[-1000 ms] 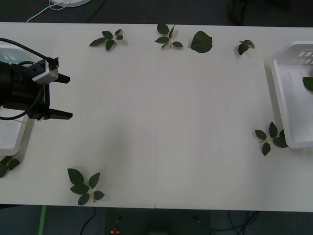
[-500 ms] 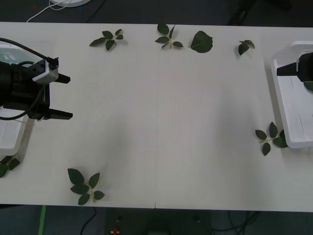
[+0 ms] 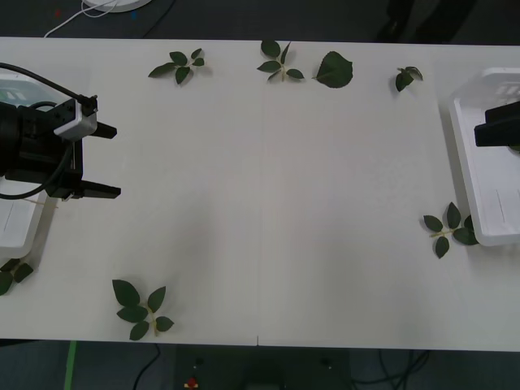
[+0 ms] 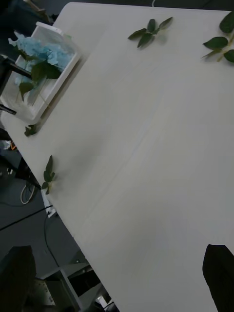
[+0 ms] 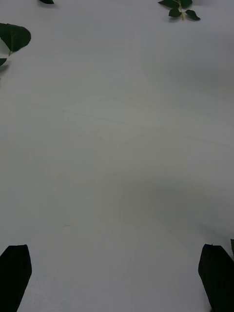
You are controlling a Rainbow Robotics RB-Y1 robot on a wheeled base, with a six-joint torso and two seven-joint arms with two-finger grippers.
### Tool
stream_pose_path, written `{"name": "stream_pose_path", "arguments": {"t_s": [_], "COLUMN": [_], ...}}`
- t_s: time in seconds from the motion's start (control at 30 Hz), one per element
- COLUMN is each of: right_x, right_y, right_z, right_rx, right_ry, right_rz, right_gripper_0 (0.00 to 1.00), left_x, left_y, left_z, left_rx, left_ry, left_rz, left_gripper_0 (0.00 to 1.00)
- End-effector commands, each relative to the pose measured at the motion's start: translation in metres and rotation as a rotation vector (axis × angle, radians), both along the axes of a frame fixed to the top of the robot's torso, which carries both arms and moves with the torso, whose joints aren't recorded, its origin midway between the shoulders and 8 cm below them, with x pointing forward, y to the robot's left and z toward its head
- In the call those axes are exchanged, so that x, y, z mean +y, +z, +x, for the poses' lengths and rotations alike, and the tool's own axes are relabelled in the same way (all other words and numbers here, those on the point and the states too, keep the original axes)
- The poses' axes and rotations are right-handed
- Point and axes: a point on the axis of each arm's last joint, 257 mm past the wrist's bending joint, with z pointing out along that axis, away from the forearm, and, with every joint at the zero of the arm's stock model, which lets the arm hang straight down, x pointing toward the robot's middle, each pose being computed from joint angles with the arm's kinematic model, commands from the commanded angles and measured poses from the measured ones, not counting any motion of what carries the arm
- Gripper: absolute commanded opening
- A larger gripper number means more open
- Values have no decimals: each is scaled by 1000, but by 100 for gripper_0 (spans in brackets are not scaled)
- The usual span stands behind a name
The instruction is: Place the red flowers into the right box and the blue flowers into the left box. If a person shows an open palm, hand one flower to the person first, then continue sorting.
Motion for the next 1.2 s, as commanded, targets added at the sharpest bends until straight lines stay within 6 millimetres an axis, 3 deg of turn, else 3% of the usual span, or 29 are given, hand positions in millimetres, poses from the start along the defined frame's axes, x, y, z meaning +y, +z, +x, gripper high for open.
{"name": "stream_pose_path", "arguments": {"t_s": [0.03, 0.23, 0.47, 1.2], "right_x": [-2, 3, 7, 15], "right_y": [7, 15, 29, 39], "right_z": [-19, -41, -50, -54], "right_rx": [-27, -106, -207, -249], "right_ry": [84, 199, 271, 288], "right_rz": [-8, 42, 85, 151], "right_gripper_0": [100, 100, 100, 100], "left_x": [8, 8, 8, 8], "left_y": [2, 2, 2, 2], "left_z": [-5, -5, -5, -5], "left_rx": [-11, -11, -11, -11], "left_ry": [-4, -4, -4, -4], "left_rz": [33, 33, 33, 33], "left_gripper_0": [100, 100, 100, 100]}}
